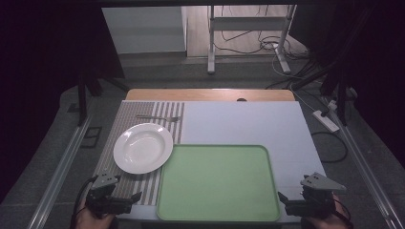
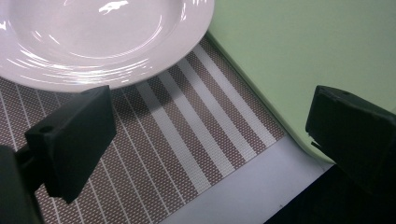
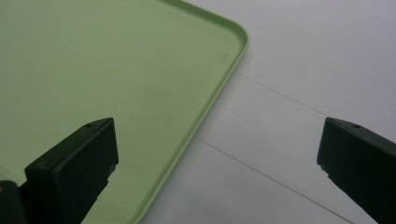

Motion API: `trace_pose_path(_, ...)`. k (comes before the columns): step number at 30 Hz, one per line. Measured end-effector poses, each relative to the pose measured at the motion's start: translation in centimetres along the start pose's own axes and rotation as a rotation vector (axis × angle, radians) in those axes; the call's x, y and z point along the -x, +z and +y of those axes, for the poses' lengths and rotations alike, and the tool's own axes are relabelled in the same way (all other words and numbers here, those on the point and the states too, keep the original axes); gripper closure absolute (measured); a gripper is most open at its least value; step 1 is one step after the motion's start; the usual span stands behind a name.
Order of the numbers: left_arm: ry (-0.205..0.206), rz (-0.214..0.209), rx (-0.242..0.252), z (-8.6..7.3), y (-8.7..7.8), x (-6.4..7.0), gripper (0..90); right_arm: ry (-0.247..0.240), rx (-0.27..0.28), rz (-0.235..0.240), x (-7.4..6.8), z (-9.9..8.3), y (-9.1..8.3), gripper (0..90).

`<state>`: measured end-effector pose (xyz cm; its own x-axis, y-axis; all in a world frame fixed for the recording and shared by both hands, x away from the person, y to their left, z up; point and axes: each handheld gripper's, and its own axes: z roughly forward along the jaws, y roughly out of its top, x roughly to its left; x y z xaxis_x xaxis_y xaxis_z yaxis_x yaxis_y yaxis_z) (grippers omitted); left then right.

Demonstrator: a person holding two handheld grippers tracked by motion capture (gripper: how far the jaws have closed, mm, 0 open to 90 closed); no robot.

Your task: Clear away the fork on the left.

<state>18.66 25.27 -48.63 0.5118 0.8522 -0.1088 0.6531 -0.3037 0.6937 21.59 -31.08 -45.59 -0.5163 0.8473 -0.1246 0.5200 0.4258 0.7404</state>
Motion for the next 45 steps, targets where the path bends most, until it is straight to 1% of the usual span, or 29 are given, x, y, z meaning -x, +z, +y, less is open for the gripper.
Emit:
trace_pose_path(6, 0.009, -0.001, -0.016, 0.1, 0.1, 0.1, 2.3, 0.014, 0.005, -0.008, 0.1, 0.0, 0.0, 0.0)
trace_pose_path(9, 0.009, 0.001, -0.022, 0.2, 0.2, 0.1, 1.3, 0.01, 0.003, -0.008, 0.1, 0.0, 0.0, 0.0)
trace_pose_path(10, 0.006, 0.001, -0.033, 0.3, 0.3, 0.1, 1.0, 0.007, -0.002, -0.007, 0.0, 0.0, 0.0, 0.0)
trace_pose_path(15, 0.009, -0.008, -0.035, 0.6, 0.5, 0.0, 0.0, 0.007, -0.003, -0.01, 0.0, 0.0, 0.1, 0.0)
trace_pose_path(17, 0.015, -0.011, -0.037, 0.8, 0.7, 0.1, 0.0, 0.005, -0.006, -0.01, 0.0, 0.0, 0.1, 0.0)
trace_pose_path(23, 0.032, 0.008, -0.048, 1.2, 1.1, 0.3, 0.0, -0.004, -0.012, -0.005, 0.0, 0.0, 0.1, 0.0)
trace_pose_path(24, 0.042, 0.012, -0.048, 1.4, 1.2, 0.3, 0.0, -0.005, -0.011, -0.008, -0.1, 0.0, 0.2, 0.0)
trace_pose_path(29, 0.06, 0.008, -0.043, 1.9, 1.6, 0.3, 0.0, -0.012, -0.016, -0.008, -0.2, 0.1, 0.2, 0.0)
trace_pose_path(31, 0.068, 0.009, -0.044, 2.2, 1.9, 0.2, 0.0, -0.014, -0.019, -0.009, -0.2, 0.1, 0.2, 0.0)
trace_pose_path(36, 0.071, 0.003, -0.046, 2.5, 2.3, -0.1, 0.0, -0.016, -0.02, -0.01, -0.2, 0.1, 0.2, 0.0)
trace_pose_path(40, 0.073, 0.001, -0.046, 2.7, 2.6, -0.6, 0.0, -0.017, -0.021, -0.01, -0.2, 0.1, 0.2, 0.0)
trace_pose_path(42, 0.076, -0.008, -0.042, 2.9, 2.8, -0.9, 0.0, -0.017, -0.021, -0.009, -0.3, 0.1, 0.2, 0.0)
trace_pose_path(45, 0.067, -0.018, -0.045, 3.0, 3.1, -1.4, 0.0, -0.02, -0.024, -0.011, -0.3, 0.1, 0.2, 0.0)
